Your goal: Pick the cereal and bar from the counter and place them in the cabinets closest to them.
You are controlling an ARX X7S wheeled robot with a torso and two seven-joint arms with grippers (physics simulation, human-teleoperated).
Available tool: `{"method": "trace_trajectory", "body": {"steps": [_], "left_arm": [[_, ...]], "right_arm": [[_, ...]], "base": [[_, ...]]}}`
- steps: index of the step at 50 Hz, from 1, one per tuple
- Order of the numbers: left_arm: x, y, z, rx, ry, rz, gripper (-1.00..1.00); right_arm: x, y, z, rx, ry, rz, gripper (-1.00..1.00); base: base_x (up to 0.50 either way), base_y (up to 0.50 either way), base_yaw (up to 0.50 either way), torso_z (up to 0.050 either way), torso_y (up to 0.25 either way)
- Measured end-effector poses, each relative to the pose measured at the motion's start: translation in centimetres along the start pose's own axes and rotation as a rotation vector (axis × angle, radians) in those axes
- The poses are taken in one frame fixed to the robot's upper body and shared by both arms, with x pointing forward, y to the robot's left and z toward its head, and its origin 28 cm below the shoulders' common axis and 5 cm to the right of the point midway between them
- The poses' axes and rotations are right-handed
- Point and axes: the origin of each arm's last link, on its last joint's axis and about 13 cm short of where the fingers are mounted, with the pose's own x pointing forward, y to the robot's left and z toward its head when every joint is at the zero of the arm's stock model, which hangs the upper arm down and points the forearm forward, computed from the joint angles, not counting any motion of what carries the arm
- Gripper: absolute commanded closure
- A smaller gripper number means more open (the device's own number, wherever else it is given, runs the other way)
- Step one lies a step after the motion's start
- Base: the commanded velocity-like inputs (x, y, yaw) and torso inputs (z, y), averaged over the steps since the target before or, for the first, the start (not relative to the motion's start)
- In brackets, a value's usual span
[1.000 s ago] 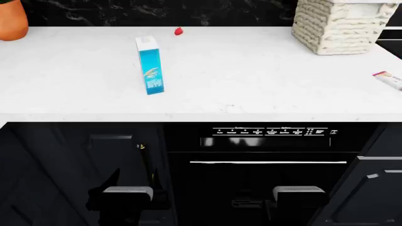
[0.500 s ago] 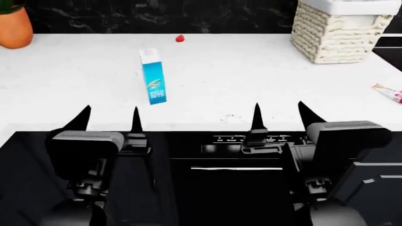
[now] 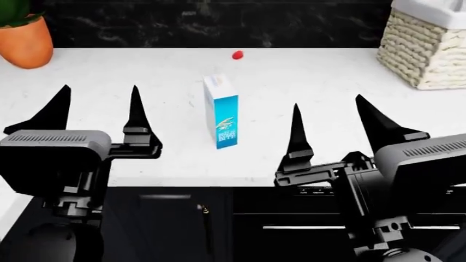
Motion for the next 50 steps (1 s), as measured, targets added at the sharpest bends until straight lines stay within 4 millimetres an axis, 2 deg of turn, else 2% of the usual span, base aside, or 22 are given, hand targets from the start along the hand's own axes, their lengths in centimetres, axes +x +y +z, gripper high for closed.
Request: {"method": "trace_trajectory", "body": {"steps": [13,24,35,50], "left_arm": [[-0.1,-0.2,0.3,-0.002,-0.001,-0.026,-1.0],[-0.2,-0.4,0.3,-0.002,0.001,-0.046,-1.0],[-0.3,-0.7,0.1,-0.005,0.021,-0.067,-1.0],[-0.3,-0.5,0.5,-0.023,0.045,-0.075,-1.0]], "right_arm": [[-0.3,0.2,0.5,-0.016,-0.023,0.005,-1.0],[-0.3,0.8,1.5,0.046,-0.013,0.044,-1.0],[1.2,2.7,3.9,0.137,0.185,0.244,-1.0],[3.9,2.6,5.4,0.126,0.478,0.325,-1.0]], "base": [[0.5,0.11,0.0,0.0,0.0],[0.0,0.0,0.0,0.0,0.0],[0.0,0.0,0.0,0.0,0.0],[0.0,0.0,0.0,0.0,0.0]]}}
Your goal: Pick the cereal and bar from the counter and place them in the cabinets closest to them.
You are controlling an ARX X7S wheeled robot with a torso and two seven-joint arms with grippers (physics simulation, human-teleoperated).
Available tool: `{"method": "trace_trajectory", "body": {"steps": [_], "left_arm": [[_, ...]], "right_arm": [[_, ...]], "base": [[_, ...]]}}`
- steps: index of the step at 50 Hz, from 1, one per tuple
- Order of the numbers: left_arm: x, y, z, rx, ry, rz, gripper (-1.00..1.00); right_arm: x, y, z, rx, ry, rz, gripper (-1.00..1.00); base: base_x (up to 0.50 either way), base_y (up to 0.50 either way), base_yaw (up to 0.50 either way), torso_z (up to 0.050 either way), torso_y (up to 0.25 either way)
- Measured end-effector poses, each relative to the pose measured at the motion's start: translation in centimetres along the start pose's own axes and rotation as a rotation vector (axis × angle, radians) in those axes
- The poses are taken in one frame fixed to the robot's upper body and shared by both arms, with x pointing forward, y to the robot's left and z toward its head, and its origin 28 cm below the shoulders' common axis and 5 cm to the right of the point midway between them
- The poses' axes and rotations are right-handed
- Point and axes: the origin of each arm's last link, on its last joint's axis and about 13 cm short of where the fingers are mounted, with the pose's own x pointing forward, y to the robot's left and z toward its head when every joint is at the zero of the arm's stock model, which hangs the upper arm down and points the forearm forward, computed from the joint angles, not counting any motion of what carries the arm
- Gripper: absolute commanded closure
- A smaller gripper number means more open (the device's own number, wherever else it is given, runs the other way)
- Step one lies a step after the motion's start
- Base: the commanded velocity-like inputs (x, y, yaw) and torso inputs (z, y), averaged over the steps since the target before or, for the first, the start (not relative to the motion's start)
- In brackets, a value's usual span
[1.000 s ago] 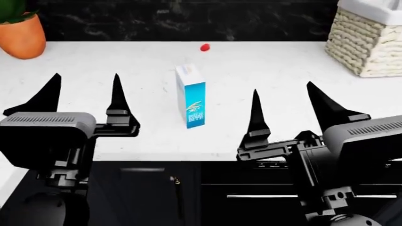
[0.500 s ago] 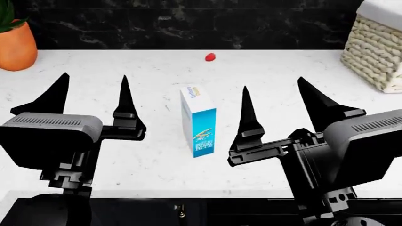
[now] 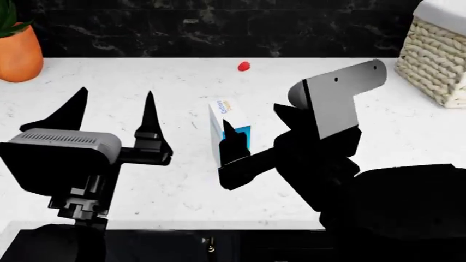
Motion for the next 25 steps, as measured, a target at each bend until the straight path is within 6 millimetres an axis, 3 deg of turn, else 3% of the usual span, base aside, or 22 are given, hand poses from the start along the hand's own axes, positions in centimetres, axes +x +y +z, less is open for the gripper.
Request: {"method": "trace_trajectory", "body": {"steps": [25], "left_arm": [[0.0,0.2,0.1,0.008,0.019,-0.002,-1.0]], "right_arm": [[2.9,-0.9,1.1,0.048,0.195,-0.007,-1.0]], "base": [[0.0,0.0,0.0,0.0,0.0]]}}
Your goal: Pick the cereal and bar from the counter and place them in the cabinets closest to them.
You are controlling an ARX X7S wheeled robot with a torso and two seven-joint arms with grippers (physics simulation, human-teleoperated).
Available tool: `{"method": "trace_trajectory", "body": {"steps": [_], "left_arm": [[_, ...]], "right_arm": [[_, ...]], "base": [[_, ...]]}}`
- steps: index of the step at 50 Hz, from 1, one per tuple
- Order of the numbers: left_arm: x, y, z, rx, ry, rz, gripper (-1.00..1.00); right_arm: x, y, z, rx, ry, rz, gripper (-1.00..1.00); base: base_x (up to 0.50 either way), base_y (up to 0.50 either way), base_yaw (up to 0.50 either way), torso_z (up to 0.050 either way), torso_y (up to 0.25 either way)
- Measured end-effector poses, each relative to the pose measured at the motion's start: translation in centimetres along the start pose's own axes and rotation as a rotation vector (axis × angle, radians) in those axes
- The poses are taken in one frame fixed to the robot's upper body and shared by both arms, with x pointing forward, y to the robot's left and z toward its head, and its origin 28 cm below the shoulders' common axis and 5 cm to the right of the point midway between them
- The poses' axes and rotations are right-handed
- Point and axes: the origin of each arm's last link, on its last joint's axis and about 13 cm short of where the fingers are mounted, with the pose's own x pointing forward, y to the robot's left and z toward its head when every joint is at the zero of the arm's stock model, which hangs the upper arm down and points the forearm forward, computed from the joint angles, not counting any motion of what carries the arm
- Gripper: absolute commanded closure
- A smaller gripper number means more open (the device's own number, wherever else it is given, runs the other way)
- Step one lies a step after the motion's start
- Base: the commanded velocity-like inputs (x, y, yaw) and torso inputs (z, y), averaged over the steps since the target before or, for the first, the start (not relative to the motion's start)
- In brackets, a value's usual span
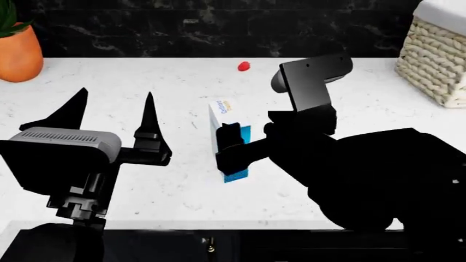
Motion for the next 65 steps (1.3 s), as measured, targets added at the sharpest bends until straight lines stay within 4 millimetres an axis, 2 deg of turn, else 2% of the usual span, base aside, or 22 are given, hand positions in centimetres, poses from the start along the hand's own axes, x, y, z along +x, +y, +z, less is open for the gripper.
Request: {"method": "trace_trajectory", "body": {"steps": [22,62,63,65], "left_arm": [[0.0,0.0,-0.1,0.007,0.008,-0.004,-1.0],[-0.1,0.0,-0.1,0.01,0.009,-0.011,-1.0],[-0.1,0.0,-0.1,0.01,0.009,-0.011,-1.0],[-0.1,0.0,-0.1,0.01,0.01,-0.011,-1.0]], "right_arm": [[2.9,0.0,-1.0,0.018,0.092,0.023,-1.0],[5.1,-0.2,-2.7,0.033,0.158,0.055,-1.0],[5.2,-0.2,-2.7,0.033,0.159,0.055,1.0],[5.2,-0.3,-2.7,0.033,0.16,0.053,1.0]], "base": [[0.0,0.0,0.0,0.0,0.0],[0.0,0.0,0.0,0.0,0.0],[0.0,0.0,0.0,0.0,0.0],[0.0,0.0,0.0,0.0,0.0]]}}
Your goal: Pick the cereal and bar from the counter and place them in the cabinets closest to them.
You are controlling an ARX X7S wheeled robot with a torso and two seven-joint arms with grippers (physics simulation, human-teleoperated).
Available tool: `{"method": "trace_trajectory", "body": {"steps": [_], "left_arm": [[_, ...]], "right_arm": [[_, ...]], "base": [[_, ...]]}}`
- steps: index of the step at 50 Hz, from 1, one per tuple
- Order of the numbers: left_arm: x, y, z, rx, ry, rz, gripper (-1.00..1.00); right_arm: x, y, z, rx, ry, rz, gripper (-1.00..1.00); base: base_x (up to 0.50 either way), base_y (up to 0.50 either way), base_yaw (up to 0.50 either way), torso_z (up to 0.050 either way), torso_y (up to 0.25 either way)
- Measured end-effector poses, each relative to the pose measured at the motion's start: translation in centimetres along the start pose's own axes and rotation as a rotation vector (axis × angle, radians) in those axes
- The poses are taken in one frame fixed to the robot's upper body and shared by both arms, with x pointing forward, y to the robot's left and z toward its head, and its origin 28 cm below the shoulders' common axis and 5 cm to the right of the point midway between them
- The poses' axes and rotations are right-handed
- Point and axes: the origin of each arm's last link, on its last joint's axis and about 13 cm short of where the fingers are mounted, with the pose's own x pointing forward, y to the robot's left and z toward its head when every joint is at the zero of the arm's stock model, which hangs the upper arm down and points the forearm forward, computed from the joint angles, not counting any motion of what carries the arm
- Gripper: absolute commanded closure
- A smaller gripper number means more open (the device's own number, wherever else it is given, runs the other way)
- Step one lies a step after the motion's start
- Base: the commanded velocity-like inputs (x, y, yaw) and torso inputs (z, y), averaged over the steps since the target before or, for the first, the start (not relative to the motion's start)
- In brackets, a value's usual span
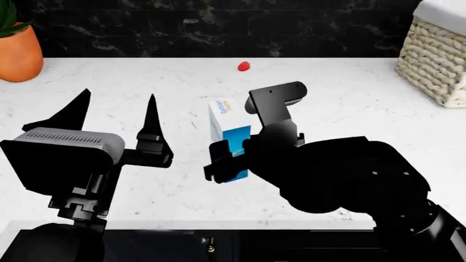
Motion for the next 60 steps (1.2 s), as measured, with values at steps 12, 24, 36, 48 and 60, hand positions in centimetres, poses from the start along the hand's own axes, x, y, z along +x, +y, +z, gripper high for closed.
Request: {"method": "trace_trajectory", "body": {"steps": [12,24,36,48,60], "left_arm": [[0.0,0.0,0.0,0.001,0.001,-0.001,-1.0],[0.0,0.0,0.0,0.002,0.002,-0.002,-1.0],[1.1,0.1,-0.4,-0.006,0.008,0.026,-1.0],[7.3,0.5,-2.2,-0.102,0.057,0.123,-1.0],[17.8,0.8,-6.7,-0.169,0.172,0.237,-1.0]], "right_arm": [[0.0,-0.1,0.1,-0.015,-0.001,-0.023,1.0],[-0.9,-0.1,0.6,-0.062,-0.035,-0.049,1.0],[-4.4,-0.9,2.3,-0.075,-0.206,-0.035,1.0],[-8.9,-2.1,2.7,-0.045,-0.398,0.013,1.0],[-11.8,-2.4,3.1,-0.055,-0.585,-0.012,1.0]], "base": [[0.0,0.0,0.0,0.0,0.0],[0.0,0.0,0.0,0.0,0.0],[0.0,0.0,0.0,0.0,0.0],[0.0,0.0,0.0,0.0,0.0],[0.0,0.0,0.0,0.0,0.0]]}}
